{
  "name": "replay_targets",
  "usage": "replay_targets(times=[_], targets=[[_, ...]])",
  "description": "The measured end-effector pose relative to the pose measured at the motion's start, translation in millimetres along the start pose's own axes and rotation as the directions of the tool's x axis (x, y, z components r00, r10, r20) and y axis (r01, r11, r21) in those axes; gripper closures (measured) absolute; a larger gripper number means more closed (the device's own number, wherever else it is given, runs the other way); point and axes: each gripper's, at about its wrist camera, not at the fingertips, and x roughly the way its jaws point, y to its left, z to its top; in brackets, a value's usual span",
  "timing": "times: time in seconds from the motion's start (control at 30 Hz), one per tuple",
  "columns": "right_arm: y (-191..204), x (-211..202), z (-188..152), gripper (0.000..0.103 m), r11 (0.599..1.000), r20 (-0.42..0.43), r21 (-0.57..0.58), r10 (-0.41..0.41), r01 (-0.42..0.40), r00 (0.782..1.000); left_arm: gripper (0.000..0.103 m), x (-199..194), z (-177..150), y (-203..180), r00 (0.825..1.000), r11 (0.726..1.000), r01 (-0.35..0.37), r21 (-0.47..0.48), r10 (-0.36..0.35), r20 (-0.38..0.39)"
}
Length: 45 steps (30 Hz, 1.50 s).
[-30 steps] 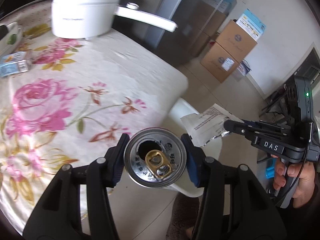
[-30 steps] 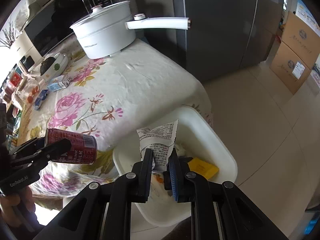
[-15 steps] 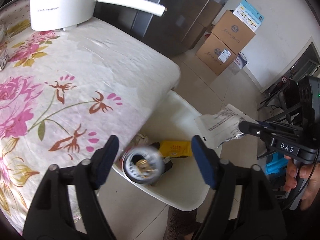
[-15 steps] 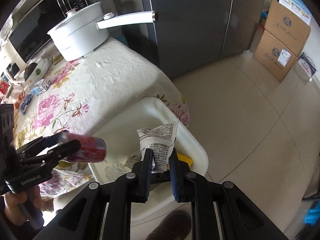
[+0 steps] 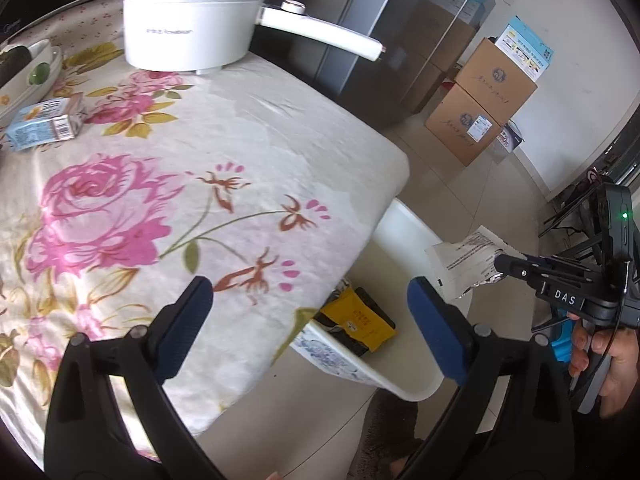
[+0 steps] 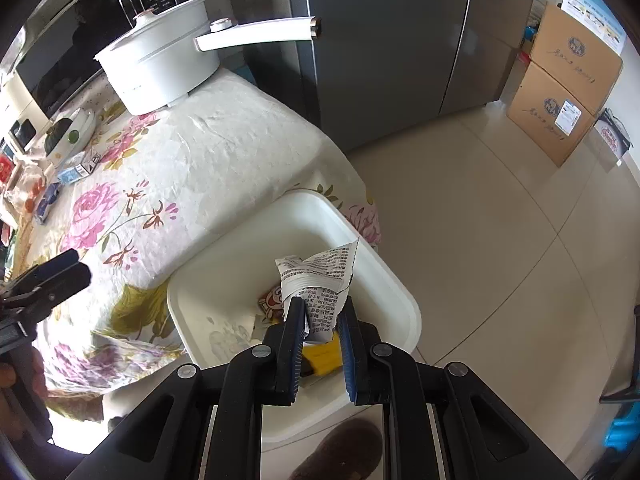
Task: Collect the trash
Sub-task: 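Open the left tool over the bin to drop the red can, then open the right tool over the bin to drop the white wrapper, then grasp the blue snack box with the left tool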
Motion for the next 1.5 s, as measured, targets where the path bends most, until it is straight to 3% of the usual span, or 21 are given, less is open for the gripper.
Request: replay_targets(times=[0.1, 0.13, 0.17, 0.23, 0.27, 0.8, 1.13, 1.23, 1.4, 1.5], targets=[[6.1, 1.0, 1.0, 0.084, 1.0, 0.002, -0.001, -0.013, 0.013, 1.0, 0.003, -9.1, -1.8, 11.6, 1.0, 1.0, -0.021, -0.009, 0.021, 0.006], [7.3, 1.7, 2.4, 0.079, 1.0, 0.002, 0.002, -0.014, 0.014, 1.0, 0.003, -12.5, -2.5, 15.9, 1.0, 1.0, -0.027, -0.015, 0.027, 0.007], [8.7, 2.2, 3.4, 0.073, 1.0, -0.001, 0.01, -0.015, 0.015, 1.0, 0.003, -15.0, -3.1, 19.7, 0.999, 0.999, -0.032, -0.021, 0.032, 0.009], [10.3, 1.1, 5.9, 0.042, 0.999, 0.012, 0.04, -0.015, 0.014, 1.0, 0.003, -22.0, -4.3, 28.8, 0.999, 0.998, -0.043, -0.035, 0.044, 0.015], [11.6, -0.3, 7.2, 0.04, 0.999, 0.021, 0.051, -0.008, 0.007, 1.0, 0.003, -25.8, -4.9, 33.6, 0.999, 0.998, -0.05, -0.042, 0.051, 0.019], [94.6, -5.1, 22.1, 0.037, 0.998, 0.052, -0.058, 0.034, -0.031, 0.998, 0.002, -78.0, -17.5, 103.3, 0.99, 0.983, -0.111, -0.146, 0.122, 0.067], [151.3, -7.4, 31.9, 0.029, 0.99, 0.07, -0.116, 0.09, -0.081, 0.994, 0.002, -114.3, -21.2, 158.5, 0.976, 0.953, -0.143, -0.268, 0.181, 0.12], [169.0, -5.6, 36.1, 0.028, 0.985, 0.072, -0.154, 0.085, -0.073, 0.994, 0.001, -124.7, -23.5, 175.3, 0.965, 0.941, -0.184, -0.283, 0.228, 0.132], [205.6, 2.6, 53.6, 0.028, 0.969, 0.062, -0.234, 0.092, -0.076, 0.994, 0.001, -129.2, -21.9, 208.4, 0.904, 0.892, -0.375, -0.252, 0.412, 0.113], [225.1, 10.5, 63.5, 0.026, 0.961, 0.046, -0.26, 0.113, -0.097, 0.993, 0.001, -122.7, -18.0, 236.0, 0.891, 0.87, -0.418, -0.259, 0.449, 0.069]])
